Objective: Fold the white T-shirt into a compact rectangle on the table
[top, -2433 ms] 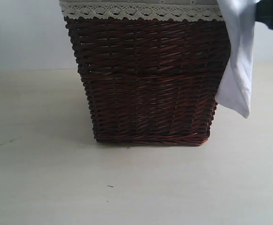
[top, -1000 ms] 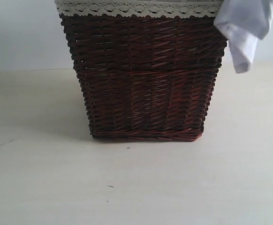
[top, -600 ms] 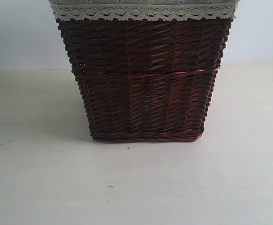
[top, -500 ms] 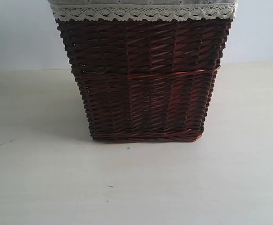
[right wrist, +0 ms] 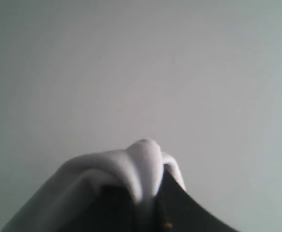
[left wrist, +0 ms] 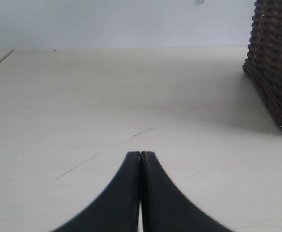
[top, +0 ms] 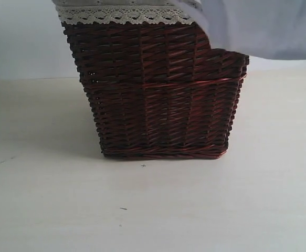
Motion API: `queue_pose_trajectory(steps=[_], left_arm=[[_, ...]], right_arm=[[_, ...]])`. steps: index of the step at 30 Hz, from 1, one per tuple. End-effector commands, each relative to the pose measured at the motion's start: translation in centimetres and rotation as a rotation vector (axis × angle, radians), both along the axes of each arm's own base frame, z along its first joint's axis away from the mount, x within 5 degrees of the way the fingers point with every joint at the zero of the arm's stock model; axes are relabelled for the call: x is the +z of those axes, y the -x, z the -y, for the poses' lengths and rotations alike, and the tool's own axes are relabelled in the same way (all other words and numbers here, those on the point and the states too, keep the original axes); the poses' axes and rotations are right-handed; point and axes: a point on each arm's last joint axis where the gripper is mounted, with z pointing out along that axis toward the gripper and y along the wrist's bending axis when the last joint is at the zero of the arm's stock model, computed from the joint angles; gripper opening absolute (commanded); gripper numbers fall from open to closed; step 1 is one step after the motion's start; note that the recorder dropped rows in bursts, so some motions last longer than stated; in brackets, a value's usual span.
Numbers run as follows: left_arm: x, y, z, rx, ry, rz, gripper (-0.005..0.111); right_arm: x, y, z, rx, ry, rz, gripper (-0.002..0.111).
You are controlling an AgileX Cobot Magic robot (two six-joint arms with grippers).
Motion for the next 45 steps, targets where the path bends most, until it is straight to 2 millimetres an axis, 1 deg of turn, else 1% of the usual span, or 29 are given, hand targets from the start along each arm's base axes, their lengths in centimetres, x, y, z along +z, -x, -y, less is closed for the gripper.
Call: queue_pose_trajectory(steps=[1, 3, 5, 8, 10, 12, 14, 15, 16, 17, 18, 19, 20, 21, 23, 24, 25, 26, 27, 28, 29, 30, 31, 32, 34, 35, 37, 41, 45], left_arm=[[0.1, 0.0, 0.0, -0.008, -0.003, 0.014, 0.0], [0.1, 0.0, 0.0, -0.008, -0.003, 0.014, 0.0], [0.1, 0.0, 0.0, -0.008, -0.003, 0.014, 0.0], [0.1, 0.0, 0.0, -0.008, -0.003, 0.014, 0.0], [0.1, 0.0, 0.0, -0.008, -0.003, 0.014, 0.0], [0.1, 0.0, 0.0, -0.008, -0.003, 0.014, 0.0], [0.1, 0.0, 0.0, -0.008, -0.003, 0.014, 0.0], [0.1, 0.0, 0.0, -0.008, -0.003, 0.014, 0.0], [0.1, 0.0, 0.0, -0.007, -0.003, 0.014, 0.0], [0.1, 0.0, 0.0, -0.007, -0.003, 0.014, 0.0], [0.1, 0.0, 0.0, -0.007, -0.003, 0.014, 0.0], [0.1, 0.0, 0.0, -0.007, -0.003, 0.014, 0.0], [0.1, 0.0, 0.0, -0.007, -0.003, 0.014, 0.0], [0.1, 0.0, 0.0, -0.007, -0.003, 0.014, 0.0], [0.1, 0.0, 0.0, -0.007, -0.003, 0.014, 0.0], [0.1, 0.0, 0.0, -0.007, -0.003, 0.014, 0.0], [0.1, 0.0, 0.0, -0.007, -0.003, 0.014, 0.0], [0.1, 0.0, 0.0, -0.007, -0.003, 0.014, 0.0], [0.1, 0.0, 0.0, -0.007, -0.003, 0.014, 0.0], [0.1, 0.0, 0.0, -0.007, -0.003, 0.014, 0.0], [0.1, 0.0, 0.0, -0.007, -0.003, 0.014, 0.0], [0.1, 0.0, 0.0, -0.007, -0.003, 0.014, 0.0], [0.1, 0.0, 0.0, -0.007, -0.003, 0.014, 0.0], [0.1, 0.0, 0.0, -0.007, -0.003, 0.014, 0.0], [0.1, 0.0, 0.0, -0.007, -0.003, 0.014, 0.0], [0.1, 0.0, 0.0, -0.007, -0.003, 0.014, 0.0], [0.1, 0.0, 0.0, -0.007, -0.003, 0.014, 0.0], [0.1, 0.0, 0.0, -0.007, -0.003, 0.014, 0.0], [0.1, 0.0, 0.0, -0.007, -0.003, 0.014, 0.0]], right_arm=[[-1.3, 0.2, -0.2, 0.021, 0.046, -0.178, 0.0], [-2.9, -1.9, -0.6, 0.039, 0.04, -0.339, 0.0], [-4.2, -3.9, -0.9, 0.042, 0.048, -0.418, 0.0], [-7.1, -6.5, -1.7, 0.087, 0.065, -0.578, 0.0], [-9.9, -8.0, -2.5, 0.16, 0.085, -0.695, 0.0], [-12.9, -9.2, -3.5, 0.248, 0.117, -0.768, 0.0], [-15.7, -9.8, -4.2, 0.322, 0.141, -0.815, 0.0], [-18.9, -10.4, -4.6, 0.372, 0.15, -0.877, 0.0], [-20.0, -10.5, -4.8, 0.399, 0.145, -0.893, 0.0], [-22.0, -10.7, -5.2, 0.442, 0.154, -0.903, 0.0], [-22.7, -10.7, -5.3, 0.463, 0.157, -0.91, 0.0], [-23.7, -10.3, -5.8, 0.543, 0.17, -0.935, 0.0], [-24.0, -10.0, -6.1, 0.585, 0.186, -0.939, 0.0], [-23.5, -9.5, -6.7, 0.65, 0.208, -0.882, 0.0], [-19.7, -8.1, -6.0, 0.58, 0.13, -0.695, 0.0], [-16.6, -7.1, -5.1, 0.486, 0.089, -0.562, 0.0], [-14.7, -6.3, -4.5, 0.425, 0.067, -0.478, 0.0], [-12.2, -4.9, -3.7, 0.357, 0.053, -0.383, 0.0], [-10.7, -4.1, -3.2, 0.318, 0.05, -0.335, 0.0], [-8.6, -2.6, -2.7, 0.284, 0.048, -0.281, 0.0], [-7.1, -1.5, -2.3, 0.26, 0.052, -0.234, 0.0], [-4.9, 0.4, -1.6, 0.217, 0.054, -0.168, 0.0], [-4.0, 1.2, -1.3, 0.195, 0.053, -0.139, 0.0], [-2.7, 2.6, -0.8, 0.163, 0.046, -0.097, 0.0], [-1.2, 4.4, 0.0, 0.108, 0.034, -0.046, 0.0], [-0.2, 5.7, 0.5, 0.09, 0.007, -0.016, 0.0], [0.8, 7.3, 1.2, 0.05, -0.015, 0.014, 0.0], [2.3, 10.4, 2.3, -0.004, -0.046, 0.083, 0.0], [3.3, 13.1, 2.8, -0.004, -0.053, 0.16, 0.0]])
